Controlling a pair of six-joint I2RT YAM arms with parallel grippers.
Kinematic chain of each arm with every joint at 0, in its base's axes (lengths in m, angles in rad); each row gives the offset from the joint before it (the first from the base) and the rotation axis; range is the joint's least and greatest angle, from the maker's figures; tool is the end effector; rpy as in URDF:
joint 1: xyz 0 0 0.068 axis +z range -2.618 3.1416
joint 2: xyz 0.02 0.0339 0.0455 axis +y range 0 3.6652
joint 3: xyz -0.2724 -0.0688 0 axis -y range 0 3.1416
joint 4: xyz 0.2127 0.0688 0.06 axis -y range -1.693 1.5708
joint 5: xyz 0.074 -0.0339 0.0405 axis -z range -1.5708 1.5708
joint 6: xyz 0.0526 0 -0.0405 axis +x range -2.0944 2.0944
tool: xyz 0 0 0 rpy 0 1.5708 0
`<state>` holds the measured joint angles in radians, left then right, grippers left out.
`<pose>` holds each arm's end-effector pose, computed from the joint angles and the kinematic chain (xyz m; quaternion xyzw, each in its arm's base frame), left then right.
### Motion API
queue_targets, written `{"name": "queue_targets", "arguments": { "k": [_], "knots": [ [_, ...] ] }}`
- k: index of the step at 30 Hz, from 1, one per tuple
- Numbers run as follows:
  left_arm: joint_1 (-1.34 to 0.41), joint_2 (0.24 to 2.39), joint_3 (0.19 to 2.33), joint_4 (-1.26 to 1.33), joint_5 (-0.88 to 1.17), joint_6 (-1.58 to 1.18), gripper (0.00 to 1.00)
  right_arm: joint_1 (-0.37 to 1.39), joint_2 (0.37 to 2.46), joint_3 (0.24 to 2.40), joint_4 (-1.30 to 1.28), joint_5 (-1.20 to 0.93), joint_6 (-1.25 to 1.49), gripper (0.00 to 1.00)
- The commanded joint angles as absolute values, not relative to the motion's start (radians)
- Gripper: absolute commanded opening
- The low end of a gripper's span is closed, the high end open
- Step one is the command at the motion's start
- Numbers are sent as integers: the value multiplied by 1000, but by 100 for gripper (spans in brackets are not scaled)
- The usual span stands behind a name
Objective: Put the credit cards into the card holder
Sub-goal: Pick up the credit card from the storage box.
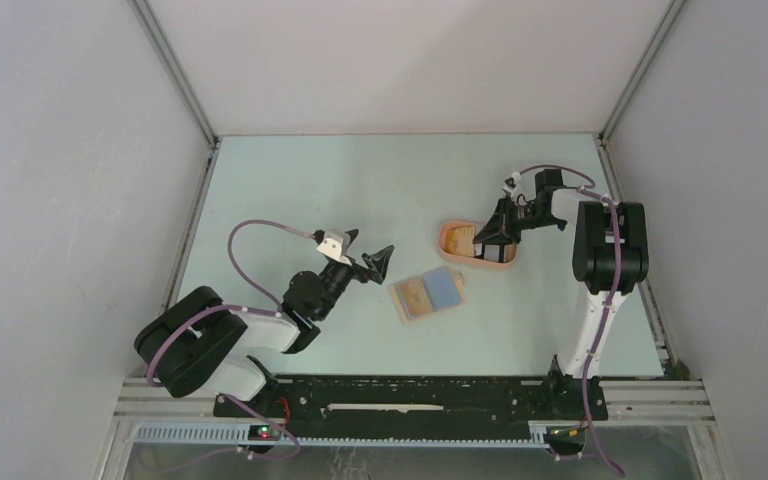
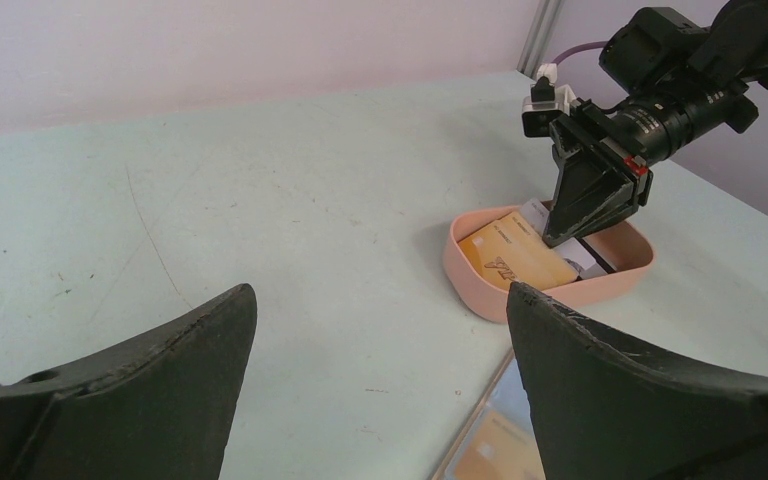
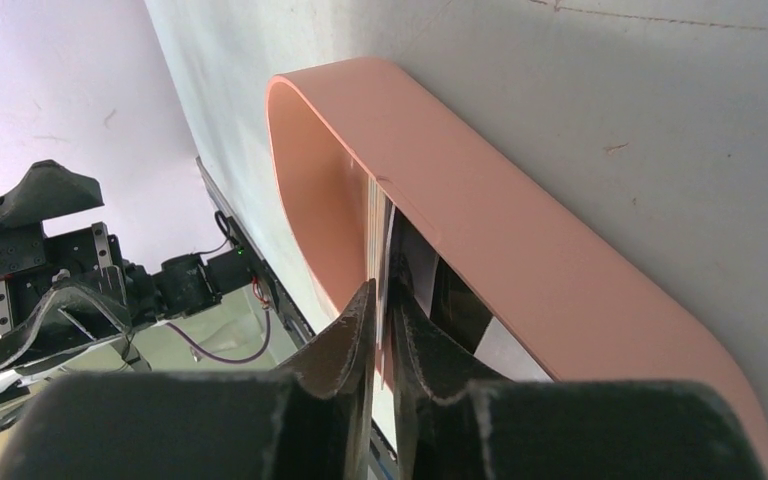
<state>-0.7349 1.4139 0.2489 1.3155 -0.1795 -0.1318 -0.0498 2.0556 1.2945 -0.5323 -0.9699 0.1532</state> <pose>0.1850 -0.1545 0.2297 0.1280 0.6402 -0.2641 0.7099 0.3725 0.0249 0.1515 0.0247 0.8782 0.4674 0.0983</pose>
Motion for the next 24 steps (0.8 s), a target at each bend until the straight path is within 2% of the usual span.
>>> {"name": "queue_targets", "arguments": {
  "k": [1,8,24],
  "knots": [
    [-738,1413,241,1353,-177,-121,100,-55,2017,1295,-540,-973,128,19],
    [-738,1413,241,1354,-178,-121,100,-56,2024,1295,-543,-973,125,24],
    [-739,1414,243,1354,-176,-121,100,-80,2021,1295,-559,-968,120,18]
  ]
}}
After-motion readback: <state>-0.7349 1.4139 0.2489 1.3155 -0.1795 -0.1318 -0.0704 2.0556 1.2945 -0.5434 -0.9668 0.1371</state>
